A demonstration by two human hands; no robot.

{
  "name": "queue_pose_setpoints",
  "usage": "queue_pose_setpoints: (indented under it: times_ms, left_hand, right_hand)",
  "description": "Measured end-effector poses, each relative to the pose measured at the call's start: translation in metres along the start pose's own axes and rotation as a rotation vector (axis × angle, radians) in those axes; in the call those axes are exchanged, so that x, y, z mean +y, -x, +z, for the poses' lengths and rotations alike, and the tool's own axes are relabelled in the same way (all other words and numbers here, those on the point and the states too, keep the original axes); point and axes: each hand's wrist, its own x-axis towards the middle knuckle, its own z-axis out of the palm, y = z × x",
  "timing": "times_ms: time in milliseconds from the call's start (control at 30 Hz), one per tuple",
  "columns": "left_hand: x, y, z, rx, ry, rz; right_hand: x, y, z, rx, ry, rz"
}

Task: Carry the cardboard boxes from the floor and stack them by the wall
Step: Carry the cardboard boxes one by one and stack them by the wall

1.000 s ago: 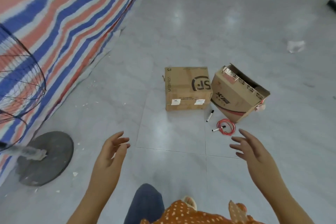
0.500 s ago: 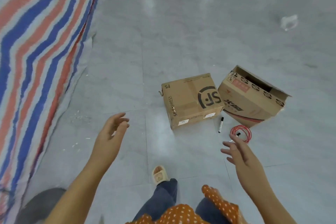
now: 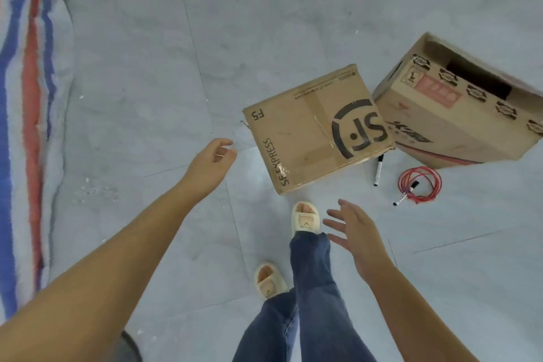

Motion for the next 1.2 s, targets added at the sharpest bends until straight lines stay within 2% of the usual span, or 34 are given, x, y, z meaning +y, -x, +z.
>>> queue_pose_setpoints:
  times_ms: [67,200,300,433,533,600,700,800,933,1067,1200]
  left_hand:
    - [-0.013,-0.060,0.021,-0.020,-0.075,-0.051]
    - [-0.035,-0.176,0.058,-0.039,-0.230,-0.119]
    - [-0.046,-0.245,0.079,0.015,-0.338,-0.105]
    - [-0.062,-0.312,0.100,0.020,-0.448,-0.010]
    - [-0.074,-0.338,0.111,0.033,-0.369,-0.028]
    - [-0.080,-0.343,0.113,0.078,-0.269,-0.051]
    - [-0.089,-0.329,0.115,0.061,-0.261,-0.049]
    - [-0.090,-0.303,0.109,0.117,-0.228,-0.035]
    - [-0.078,-0.260,0.085,0.206,-0.059,-0.012]
    - [-0.064,-0.214,0.062,0.255,0.262,-0.156]
    - [-0.058,-0.165,0.040,0.278,0.375,-0.266]
  right_hand:
    - [0.006,-0.055,0.013,0.022,-0.111,0.128]
    - [0.023,-0.161,0.035,0.024,-0.162,0.314]
    - [0.045,-0.216,0.051,0.045,-0.188,0.438]
    - [0.066,-0.256,0.075,0.075,-0.273,0.501]
    - [0.072,-0.272,0.085,0.053,-0.445,0.530]
    - [0.075,-0.275,0.088,0.078,-0.506,0.526]
    - [0.077,-0.264,0.083,0.134,-0.541,0.515]
    - [0.070,-0.245,0.075,0.184,-0.465,0.492]
    - [0.051,-0.212,0.067,0.295,-0.358,0.417]
    - [0.024,-0.183,0.060,0.304,-0.278,0.243]
    - [0.002,-0.161,0.058,0.267,-0.290,0.180]
